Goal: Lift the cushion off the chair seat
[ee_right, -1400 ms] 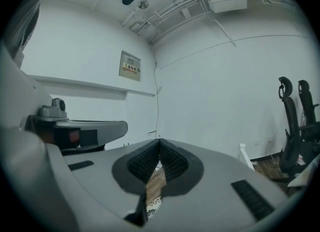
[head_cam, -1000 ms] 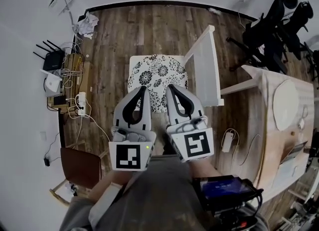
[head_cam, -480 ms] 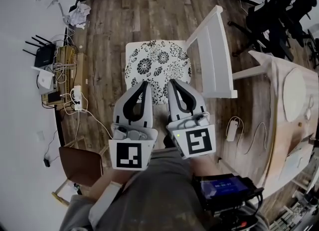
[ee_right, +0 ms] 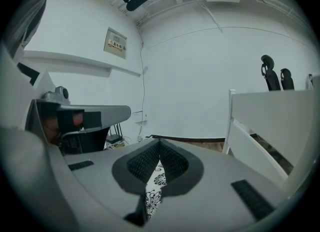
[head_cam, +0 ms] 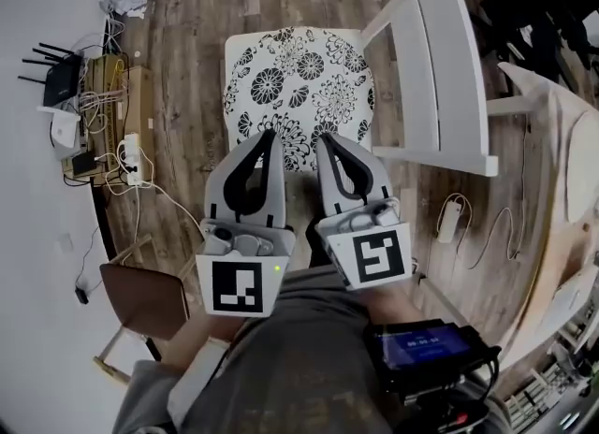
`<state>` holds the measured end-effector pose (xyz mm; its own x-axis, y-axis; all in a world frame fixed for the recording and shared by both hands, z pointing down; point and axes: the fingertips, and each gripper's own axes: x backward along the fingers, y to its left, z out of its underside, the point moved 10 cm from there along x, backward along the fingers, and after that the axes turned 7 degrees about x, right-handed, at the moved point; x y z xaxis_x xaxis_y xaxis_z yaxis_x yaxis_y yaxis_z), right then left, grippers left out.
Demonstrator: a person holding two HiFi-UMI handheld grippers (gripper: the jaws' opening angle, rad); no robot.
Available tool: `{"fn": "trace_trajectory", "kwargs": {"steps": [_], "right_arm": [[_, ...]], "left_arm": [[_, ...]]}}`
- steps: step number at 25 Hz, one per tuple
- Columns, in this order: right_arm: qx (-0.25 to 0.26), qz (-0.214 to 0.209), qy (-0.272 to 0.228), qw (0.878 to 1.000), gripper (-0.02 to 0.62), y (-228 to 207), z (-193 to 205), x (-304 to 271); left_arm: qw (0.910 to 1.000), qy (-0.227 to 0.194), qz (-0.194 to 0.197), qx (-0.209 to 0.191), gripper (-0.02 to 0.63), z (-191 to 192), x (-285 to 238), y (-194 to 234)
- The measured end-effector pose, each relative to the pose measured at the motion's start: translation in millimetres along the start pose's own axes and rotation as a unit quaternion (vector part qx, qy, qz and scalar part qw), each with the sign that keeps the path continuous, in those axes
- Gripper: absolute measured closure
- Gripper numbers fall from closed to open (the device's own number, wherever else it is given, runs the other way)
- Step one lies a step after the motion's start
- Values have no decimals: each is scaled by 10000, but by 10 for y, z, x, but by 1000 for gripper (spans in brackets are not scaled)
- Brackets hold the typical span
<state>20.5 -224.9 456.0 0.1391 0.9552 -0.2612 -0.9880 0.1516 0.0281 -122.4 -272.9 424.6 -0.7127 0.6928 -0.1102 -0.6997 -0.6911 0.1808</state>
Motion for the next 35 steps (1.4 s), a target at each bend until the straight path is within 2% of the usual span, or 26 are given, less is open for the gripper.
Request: {"fn": "trace_trajectory", "kwargs": {"steps": [17,25,26,28,30,31,33,35], "right_arm": [[-370,161,622,9972,591,40,1765,-414],[-375,246,799,9958,591,14,2262,-566],[-359,244,845,9955,570,17,2310,-582],[-308,257,937,9948,429,9,2403,-626],[-247,339,1012,9940,260,-23,2486,-668],[-227,389,1079,9931,203,-48,2529,-678],[-177,347,1347,9901,119,-108,2631,-692],[-58,70,1718,9851,58,-111,2750,-746]], "left_arm": [[9995,225,64,201,600,1560,-268,415],[9994,168,3,311,600,1903,-355,527],[9993,155,6,328,600,1925,-361,534],[9993,143,5,353,600,1973,-385,547],[9992,163,-13,375,600,2027,-418,549],[9991,185,-20,385,600,2052,-437,541],[9989,231,-18,400,600,2087,-487,507],[9989,259,-10,399,600,2105,-527,505]]}}
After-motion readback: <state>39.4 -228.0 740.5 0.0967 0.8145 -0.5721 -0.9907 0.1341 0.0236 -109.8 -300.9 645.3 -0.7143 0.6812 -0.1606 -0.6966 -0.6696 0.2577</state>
